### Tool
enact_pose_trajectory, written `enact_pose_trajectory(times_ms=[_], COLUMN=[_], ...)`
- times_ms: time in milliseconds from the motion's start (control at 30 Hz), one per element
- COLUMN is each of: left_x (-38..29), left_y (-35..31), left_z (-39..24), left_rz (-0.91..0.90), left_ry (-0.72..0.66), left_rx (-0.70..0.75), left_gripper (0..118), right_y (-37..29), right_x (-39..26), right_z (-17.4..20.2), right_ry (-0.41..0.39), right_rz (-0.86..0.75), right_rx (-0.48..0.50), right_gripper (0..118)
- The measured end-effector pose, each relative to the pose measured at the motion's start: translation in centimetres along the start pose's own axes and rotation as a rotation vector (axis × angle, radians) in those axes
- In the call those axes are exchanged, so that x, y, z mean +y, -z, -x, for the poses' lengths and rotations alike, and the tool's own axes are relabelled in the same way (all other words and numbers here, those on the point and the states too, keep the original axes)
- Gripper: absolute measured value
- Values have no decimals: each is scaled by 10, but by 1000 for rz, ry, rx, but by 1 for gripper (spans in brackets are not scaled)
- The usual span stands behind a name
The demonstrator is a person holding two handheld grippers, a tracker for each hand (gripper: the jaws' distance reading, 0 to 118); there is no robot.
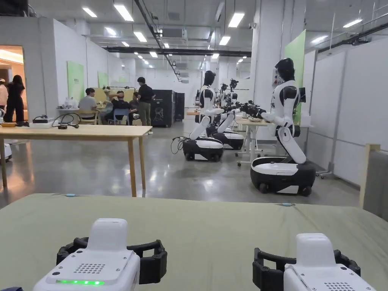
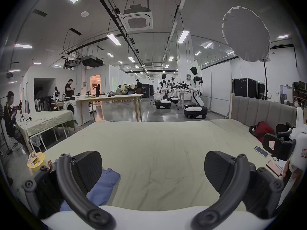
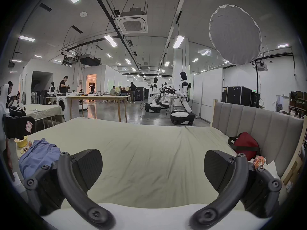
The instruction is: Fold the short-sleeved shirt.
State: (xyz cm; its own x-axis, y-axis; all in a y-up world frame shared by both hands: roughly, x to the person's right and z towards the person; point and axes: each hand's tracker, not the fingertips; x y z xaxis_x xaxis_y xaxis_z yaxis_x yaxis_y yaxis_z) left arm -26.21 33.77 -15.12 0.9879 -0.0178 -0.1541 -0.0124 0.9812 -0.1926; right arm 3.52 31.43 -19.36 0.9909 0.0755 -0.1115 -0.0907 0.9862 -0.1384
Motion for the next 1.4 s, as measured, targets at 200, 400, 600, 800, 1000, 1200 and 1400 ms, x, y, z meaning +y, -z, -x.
enact_pose_trajectory(times_ms=[200,400,600,800,1000,1200,1400], left_x=[0,0,-1,-50,-108,-70,7], left_y=[-1,-1,-2,23,42,39,4], left_z=[0,2,25,107,123,109,23], left_rz=[-6,-7,-10,83,149,106,-85], left_ry=[-5,-16,-266,-1375,-1794,-1420,-172], left_rx=[0,-4,-104,-397,-527,-505,-20], left_gripper=[118,118,118,118,118,118,118], right_y=[0,1,2,4,14,8,8], right_x=[-3,-2,2,-33,-75,-19,32], right_z=[-2,-2,9,64,67,59,-10], right_ry=[11,10,-155,-1241,-1815,-1073,152], right_rz=[7,6,-5,-143,-236,-149,-40], right_rx=[-4,-4,-52,-187,-191,-133,39], right_gripper=[118,118,118,118,118,118,118])
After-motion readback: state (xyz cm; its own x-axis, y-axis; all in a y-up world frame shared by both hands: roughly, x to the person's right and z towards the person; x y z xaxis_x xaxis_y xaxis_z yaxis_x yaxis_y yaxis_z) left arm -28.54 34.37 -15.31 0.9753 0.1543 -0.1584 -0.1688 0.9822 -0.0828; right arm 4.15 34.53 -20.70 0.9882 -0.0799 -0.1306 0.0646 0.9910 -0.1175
